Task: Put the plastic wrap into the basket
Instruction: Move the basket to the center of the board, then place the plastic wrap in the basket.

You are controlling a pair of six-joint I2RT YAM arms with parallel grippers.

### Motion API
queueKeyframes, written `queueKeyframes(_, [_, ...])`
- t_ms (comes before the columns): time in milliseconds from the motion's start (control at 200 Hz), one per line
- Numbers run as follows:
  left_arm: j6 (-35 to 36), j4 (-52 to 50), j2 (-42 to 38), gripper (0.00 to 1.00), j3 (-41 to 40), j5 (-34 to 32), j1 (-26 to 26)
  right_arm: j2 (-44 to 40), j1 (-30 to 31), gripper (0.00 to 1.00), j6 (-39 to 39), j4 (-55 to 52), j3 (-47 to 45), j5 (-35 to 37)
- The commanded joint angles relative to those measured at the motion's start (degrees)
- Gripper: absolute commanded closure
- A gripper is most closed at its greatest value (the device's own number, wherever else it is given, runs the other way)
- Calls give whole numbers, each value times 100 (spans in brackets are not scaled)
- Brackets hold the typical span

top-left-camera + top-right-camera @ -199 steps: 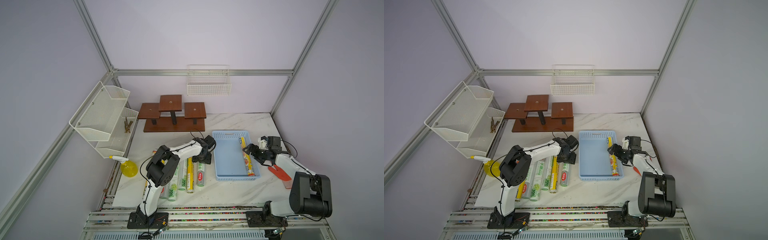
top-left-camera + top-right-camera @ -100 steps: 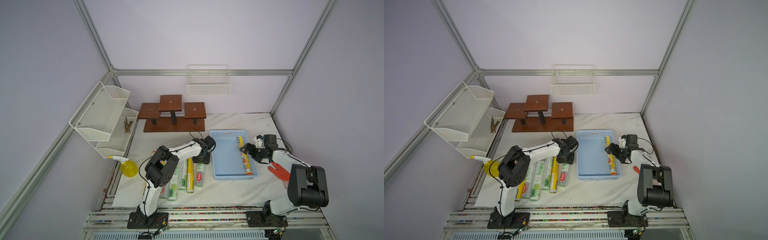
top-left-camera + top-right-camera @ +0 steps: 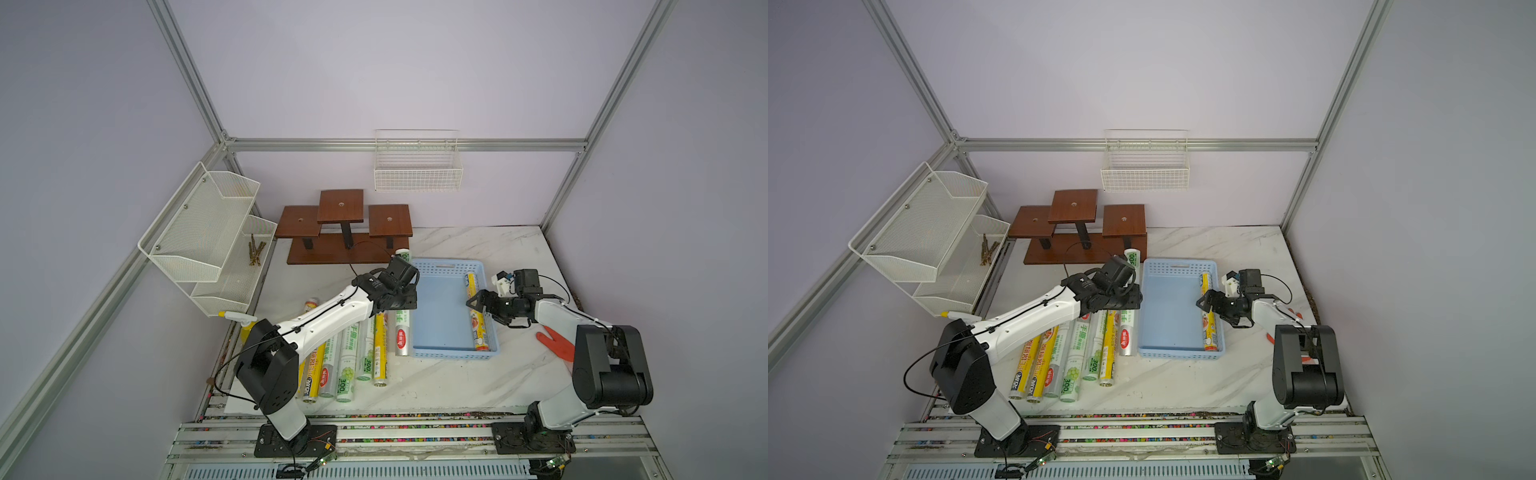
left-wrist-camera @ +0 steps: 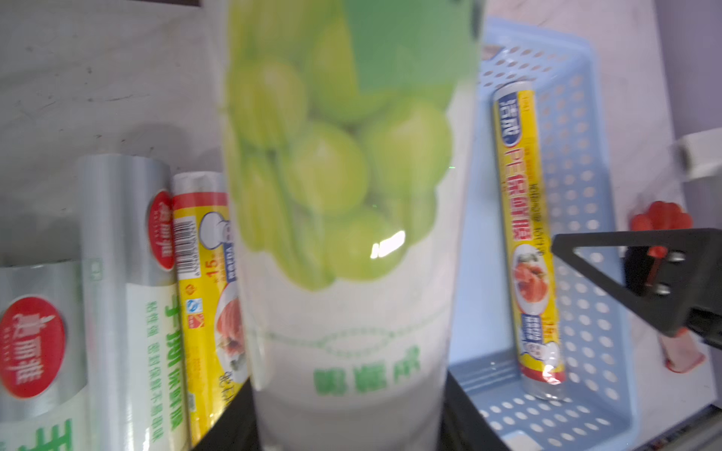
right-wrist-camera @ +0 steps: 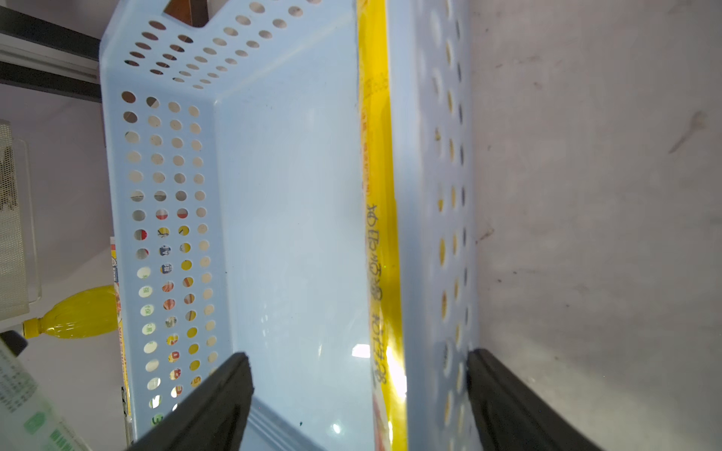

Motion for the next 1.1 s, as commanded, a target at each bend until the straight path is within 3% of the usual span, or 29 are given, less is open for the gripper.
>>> queueKeyframes(0, [-242,1346,-2,76,26,873,-30,-489,22,9,-18,-164,1,491])
queueKeyframes(230, [-508,2152,896,78,744,1806,-6,-1337,9,8,410,-182,-157,1272])
queueKeyframes(530, [-866,2236,2185,78,1737,2434,40,-2089,11,8,911,124,-589,857])
queueKeyframes(1095, [-1205,2481,3035,73,1966,2745,-39,-1684,15,8,1074,304,-797,471])
